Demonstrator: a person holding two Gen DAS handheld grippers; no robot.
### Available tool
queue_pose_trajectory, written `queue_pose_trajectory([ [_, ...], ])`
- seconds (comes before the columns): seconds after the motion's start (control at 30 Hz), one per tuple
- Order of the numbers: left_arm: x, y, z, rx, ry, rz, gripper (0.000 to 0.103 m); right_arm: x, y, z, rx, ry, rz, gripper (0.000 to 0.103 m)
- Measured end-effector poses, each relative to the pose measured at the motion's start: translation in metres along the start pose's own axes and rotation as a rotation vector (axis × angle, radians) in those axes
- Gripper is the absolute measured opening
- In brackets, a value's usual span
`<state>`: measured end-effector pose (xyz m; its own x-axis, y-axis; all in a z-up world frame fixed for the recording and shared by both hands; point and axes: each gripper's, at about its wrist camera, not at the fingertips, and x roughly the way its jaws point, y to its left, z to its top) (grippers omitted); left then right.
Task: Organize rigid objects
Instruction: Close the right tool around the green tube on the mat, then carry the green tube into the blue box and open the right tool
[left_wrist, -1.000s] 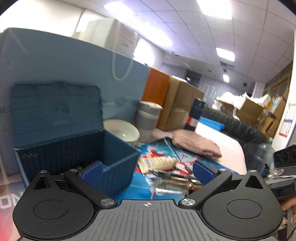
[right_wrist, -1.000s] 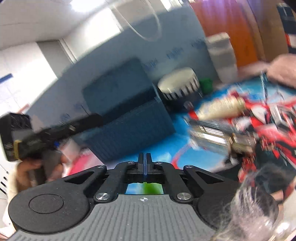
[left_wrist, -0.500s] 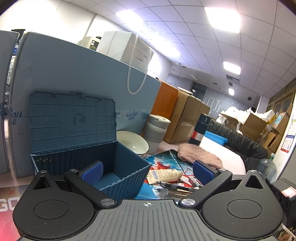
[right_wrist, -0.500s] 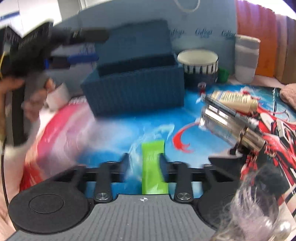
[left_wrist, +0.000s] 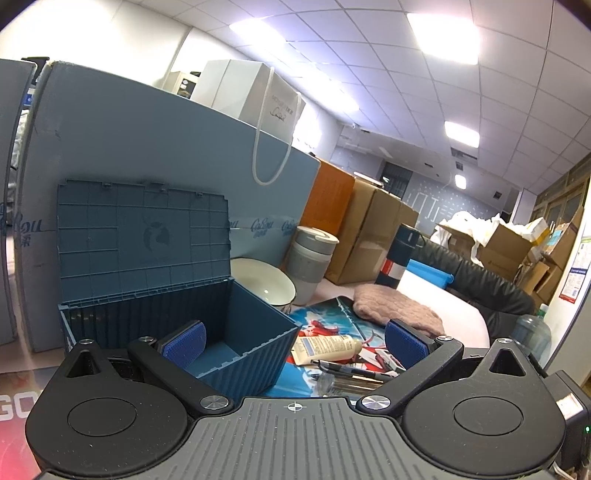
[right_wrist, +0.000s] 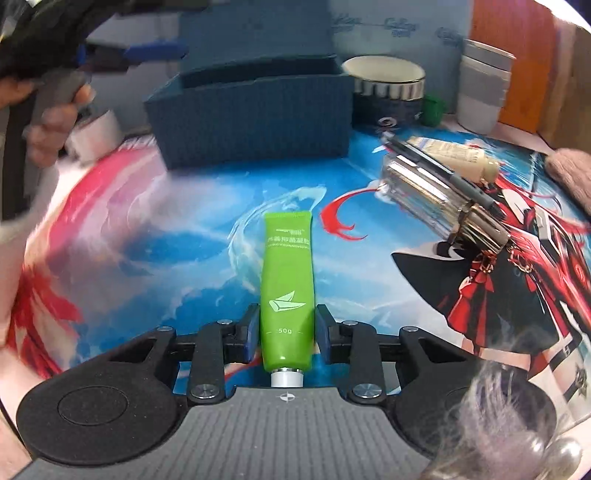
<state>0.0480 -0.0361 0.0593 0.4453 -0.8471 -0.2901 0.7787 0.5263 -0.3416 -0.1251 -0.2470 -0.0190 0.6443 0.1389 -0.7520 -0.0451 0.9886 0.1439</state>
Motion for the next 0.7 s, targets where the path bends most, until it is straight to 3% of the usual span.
queue_pose_trajectory([
  [0.13, 0.000, 0.001, 0.000, -0.004, -0.004, 0.001, 0.103, -0.009, -0.012, 0.006, 0.152, -0.079, 0.136, 0.028],
  [0.23, 0.000, 0.003, 0.000, -0.012, -0.004, 0.005, 0.103, -0.017, -0.006, 0.011, 0.146, -0.109, 0.148, 0.028],
  [0.4, -0.002, 0.003, 0.001, -0.010, -0.009, 0.006, 0.103, -0.027, 0.002, 0.022, 0.148, -0.162, 0.238, 0.028],
  [0.53, -0.009, 0.007, 0.003, -0.020, -0.033, 0.024, 0.103, -0.043, 0.016, 0.040, 0.052, -0.275, 0.213, 0.028],
  [0.7, -0.025, 0.020, 0.010, -0.052, -0.091, 0.080, 0.103, -0.050, 0.039, 0.085, -0.212, -0.390, 0.134, 0.028],
])
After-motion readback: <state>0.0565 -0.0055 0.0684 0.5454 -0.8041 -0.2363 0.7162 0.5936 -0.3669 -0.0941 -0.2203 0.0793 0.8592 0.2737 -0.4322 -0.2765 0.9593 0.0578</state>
